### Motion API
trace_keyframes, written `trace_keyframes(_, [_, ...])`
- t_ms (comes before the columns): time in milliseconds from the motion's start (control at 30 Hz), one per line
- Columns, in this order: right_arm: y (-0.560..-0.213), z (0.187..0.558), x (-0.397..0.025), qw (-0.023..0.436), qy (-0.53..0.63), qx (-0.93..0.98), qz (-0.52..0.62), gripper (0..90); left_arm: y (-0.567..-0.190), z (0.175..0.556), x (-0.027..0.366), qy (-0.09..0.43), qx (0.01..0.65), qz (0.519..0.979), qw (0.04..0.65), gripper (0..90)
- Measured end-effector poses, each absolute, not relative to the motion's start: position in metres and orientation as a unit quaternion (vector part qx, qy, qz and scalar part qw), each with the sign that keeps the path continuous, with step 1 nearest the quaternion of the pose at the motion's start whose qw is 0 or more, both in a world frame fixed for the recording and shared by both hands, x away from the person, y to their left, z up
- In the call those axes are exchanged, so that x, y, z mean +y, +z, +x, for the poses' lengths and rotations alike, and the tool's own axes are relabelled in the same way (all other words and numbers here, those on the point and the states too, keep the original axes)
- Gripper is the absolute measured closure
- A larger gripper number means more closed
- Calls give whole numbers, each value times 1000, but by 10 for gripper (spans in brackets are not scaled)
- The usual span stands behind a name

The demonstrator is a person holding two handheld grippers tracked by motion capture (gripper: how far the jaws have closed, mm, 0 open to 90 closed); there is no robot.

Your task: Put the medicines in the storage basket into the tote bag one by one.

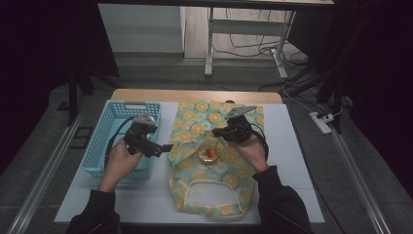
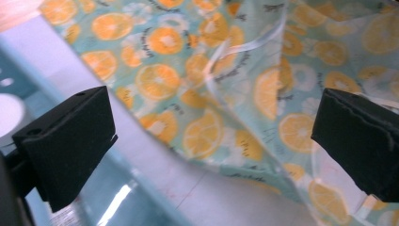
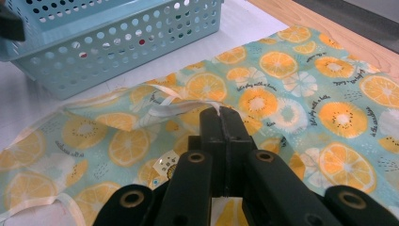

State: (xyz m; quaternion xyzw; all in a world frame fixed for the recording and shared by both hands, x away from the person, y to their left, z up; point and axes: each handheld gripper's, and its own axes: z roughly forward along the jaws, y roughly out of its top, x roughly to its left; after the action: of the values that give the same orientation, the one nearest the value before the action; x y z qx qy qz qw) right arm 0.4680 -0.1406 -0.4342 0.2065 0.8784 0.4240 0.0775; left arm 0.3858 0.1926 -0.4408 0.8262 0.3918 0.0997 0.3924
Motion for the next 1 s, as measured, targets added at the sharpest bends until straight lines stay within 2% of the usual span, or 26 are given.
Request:
trace_keyframes(733, [-435,468,-139,77,421,880,205,900,-462,394,253,118,476,805,333,2])
trace_keyframes(1000, [-435,468,-139,77,421,880,205,900,-480,408,262,106,499,812,284,4])
